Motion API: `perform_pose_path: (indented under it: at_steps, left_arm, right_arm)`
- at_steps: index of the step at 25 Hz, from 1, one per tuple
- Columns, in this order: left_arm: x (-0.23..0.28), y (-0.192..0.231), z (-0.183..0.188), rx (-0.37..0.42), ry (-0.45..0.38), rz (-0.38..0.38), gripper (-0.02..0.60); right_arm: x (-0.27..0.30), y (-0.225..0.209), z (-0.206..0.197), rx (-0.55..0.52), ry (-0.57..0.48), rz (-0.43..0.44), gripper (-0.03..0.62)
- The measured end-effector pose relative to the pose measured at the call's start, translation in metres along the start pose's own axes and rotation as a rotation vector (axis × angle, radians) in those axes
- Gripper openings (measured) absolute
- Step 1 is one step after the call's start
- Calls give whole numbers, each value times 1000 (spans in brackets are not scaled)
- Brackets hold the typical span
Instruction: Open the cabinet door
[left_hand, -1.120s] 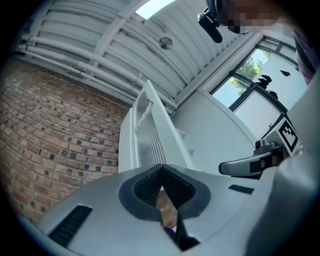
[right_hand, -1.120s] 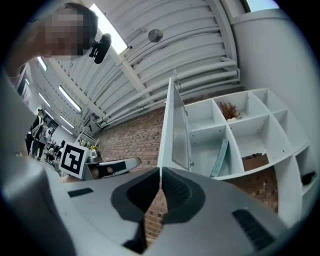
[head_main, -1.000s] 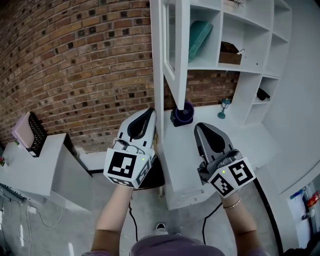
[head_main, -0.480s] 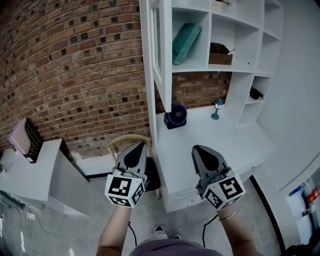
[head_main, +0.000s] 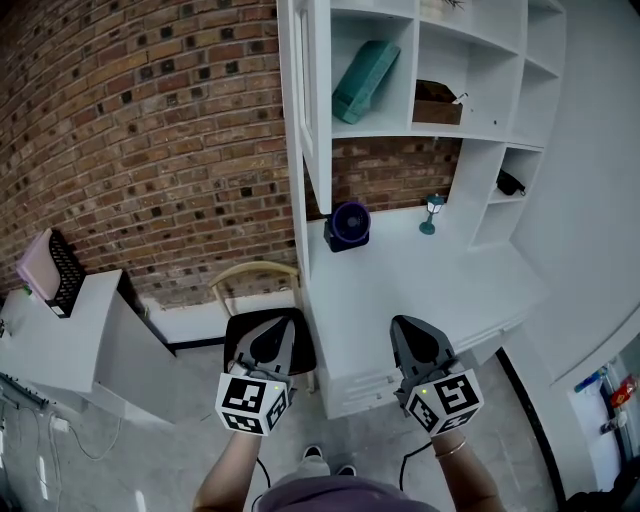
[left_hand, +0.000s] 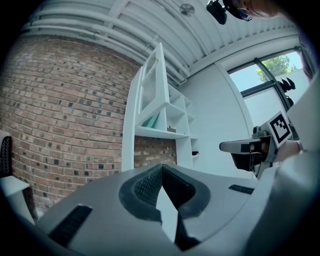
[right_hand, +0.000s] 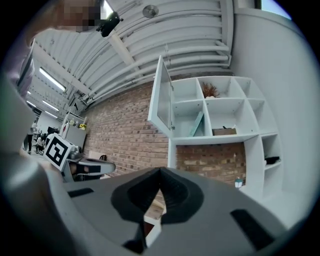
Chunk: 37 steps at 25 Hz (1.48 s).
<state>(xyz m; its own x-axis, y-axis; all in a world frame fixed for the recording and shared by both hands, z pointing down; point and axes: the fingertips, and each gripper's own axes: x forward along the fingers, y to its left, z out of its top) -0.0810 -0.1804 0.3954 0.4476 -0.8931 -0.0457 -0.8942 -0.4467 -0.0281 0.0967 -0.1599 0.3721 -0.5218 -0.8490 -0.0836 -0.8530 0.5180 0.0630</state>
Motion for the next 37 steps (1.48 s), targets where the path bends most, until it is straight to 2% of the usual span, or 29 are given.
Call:
perform_pose_path:
  at_steps: [8,16,28,37]
  left_arm:
    - [-16,-17,-30,-45,68,3,3]
    - [-24,-26,-33,-49,69,1,3]
    - [-32,-35,-42,-98,85,5,3]
    - [-31,-38,-38,-96,72,8,3]
  right_arm:
    - [-23,2,-20,56,47,-29,2]
    - [-42,3,-38,96,73,-53,2]
    - [-49,11,-47,127,95,-34,2]
    - [-55,16,-57,143,112,-24,2]
